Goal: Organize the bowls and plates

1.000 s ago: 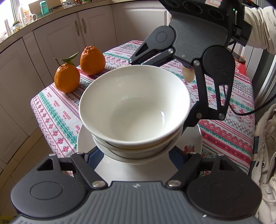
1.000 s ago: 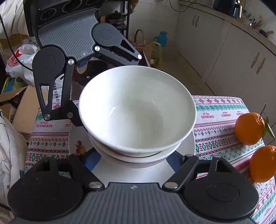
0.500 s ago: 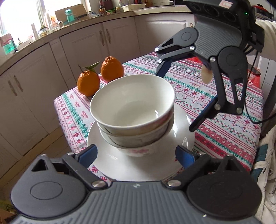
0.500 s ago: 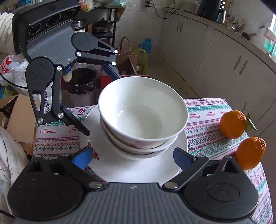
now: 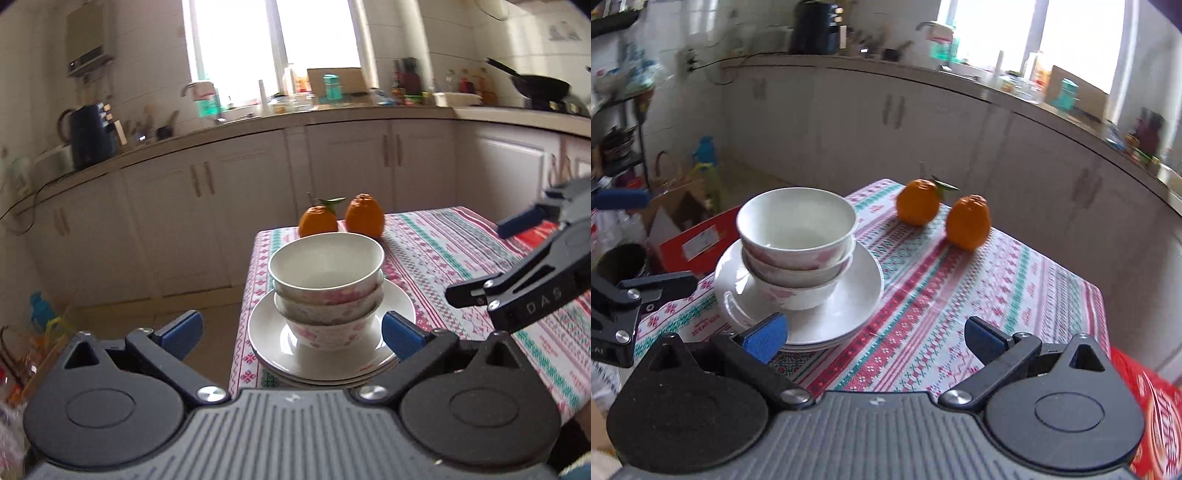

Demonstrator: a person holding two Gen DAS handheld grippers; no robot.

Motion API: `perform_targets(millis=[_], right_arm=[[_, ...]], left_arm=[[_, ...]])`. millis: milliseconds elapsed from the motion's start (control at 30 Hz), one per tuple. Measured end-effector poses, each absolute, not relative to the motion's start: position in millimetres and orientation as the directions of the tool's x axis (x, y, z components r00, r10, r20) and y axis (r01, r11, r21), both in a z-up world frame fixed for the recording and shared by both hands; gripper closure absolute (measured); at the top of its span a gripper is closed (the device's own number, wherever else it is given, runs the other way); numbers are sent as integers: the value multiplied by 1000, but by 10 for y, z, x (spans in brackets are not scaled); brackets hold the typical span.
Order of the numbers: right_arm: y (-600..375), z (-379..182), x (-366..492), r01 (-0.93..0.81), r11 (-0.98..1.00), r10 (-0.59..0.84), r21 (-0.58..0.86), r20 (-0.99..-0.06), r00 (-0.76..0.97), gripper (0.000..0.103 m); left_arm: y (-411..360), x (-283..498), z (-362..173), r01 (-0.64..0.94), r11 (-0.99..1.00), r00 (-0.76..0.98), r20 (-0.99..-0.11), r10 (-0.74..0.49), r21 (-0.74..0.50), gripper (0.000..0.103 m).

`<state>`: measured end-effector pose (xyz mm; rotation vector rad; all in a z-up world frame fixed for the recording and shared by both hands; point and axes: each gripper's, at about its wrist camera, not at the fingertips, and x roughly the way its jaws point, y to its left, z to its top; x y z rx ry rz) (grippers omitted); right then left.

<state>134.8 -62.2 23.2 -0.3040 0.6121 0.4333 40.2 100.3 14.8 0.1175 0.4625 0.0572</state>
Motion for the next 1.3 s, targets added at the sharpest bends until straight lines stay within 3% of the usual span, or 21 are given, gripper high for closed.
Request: perform_targets(millis=[100,267,433,1300], right_arm=[[-731,243,1209,-341,929,198,-143,-586,786,0],[-898,347,912,-266,959,169,-99,-555,814,0],[-923,412,708,-250,962,158,-109,-524,837,0],[-855,370,615,-236,965,141,-115,-529,837,0]], left_arm=[[904,320,206,-147,986,877,-450,169,85,1],[779,138,336,-189,979,875,-439,201,72,1],[773,8,384,-205,979,874,-450,186,6,1],[676,15,323,-232,972,843,-490,220,37,1]])
